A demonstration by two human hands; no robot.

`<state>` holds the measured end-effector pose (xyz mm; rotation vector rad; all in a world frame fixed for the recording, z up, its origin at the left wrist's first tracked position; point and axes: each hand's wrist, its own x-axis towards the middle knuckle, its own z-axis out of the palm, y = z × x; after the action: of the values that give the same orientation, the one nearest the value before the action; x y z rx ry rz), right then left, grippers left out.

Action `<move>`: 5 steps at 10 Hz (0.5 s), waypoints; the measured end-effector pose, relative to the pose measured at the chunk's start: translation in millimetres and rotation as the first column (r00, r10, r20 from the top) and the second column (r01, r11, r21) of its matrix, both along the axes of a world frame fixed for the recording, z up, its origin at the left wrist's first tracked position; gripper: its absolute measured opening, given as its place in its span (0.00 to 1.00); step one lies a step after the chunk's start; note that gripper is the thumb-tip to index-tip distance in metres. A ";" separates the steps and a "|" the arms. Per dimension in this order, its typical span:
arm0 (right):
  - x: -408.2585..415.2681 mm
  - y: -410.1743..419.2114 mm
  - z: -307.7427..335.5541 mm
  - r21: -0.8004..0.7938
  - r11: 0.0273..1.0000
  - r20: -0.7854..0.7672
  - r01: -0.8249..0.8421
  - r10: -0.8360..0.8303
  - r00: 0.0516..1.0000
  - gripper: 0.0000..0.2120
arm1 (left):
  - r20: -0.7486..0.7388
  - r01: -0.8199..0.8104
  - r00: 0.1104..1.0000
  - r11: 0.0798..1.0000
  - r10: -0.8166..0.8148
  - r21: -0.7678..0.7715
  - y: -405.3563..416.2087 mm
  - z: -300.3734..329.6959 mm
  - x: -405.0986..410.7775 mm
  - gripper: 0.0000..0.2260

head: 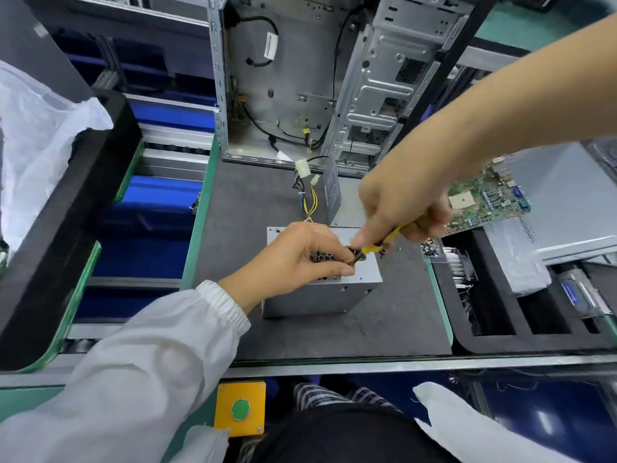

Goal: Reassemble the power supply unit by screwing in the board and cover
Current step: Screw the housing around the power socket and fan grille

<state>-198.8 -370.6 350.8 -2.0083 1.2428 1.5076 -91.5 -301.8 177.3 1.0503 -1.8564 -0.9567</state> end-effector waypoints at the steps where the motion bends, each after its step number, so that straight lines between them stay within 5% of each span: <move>1: -9.5 13.7 -8.4 -0.306 0.120 -0.101 -0.944 0.982 0.158 0.07 | -0.027 -0.023 0.999 0.999 0.024 0.047 1.3 -1.1 1.5 0.01; 2: -14.7 24.1 -7.0 -0.263 -0.115 -0.170 -0.958 0.983 -0.072 0.05 | 0.019 -0.033 0.999 0.999 0.032 0.040 2.8 0.0 0.0 0.02; 3: -28.0 13.1 -16.2 -0.352 0.436 -0.006 -0.828 0.884 0.468 0.17 | 0.024 -0.033 0.999 0.990 0.030 0.135 0.3 2.0 4.0 0.04; 4: -45.3 -3.3 -24.5 -0.066 0.990 0.257 -0.125 0.138 0.957 0.18 | 0.085 -0.020 0.996 0.982 0.004 0.185 -3.5 4.6 10.1 0.08; 5: -68.7 -28.5 -29.4 0.149 0.977 0.339 0.153 -0.196 0.920 0.18 | 0.211 -0.096 0.975 0.988 0.068 0.123 -5.0 4.1 8.8 0.12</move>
<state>-267.5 -399.1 321.3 -1.9231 1.1193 1.0535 -82.6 -306.8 181.4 1.3408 -1.9189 -0.9631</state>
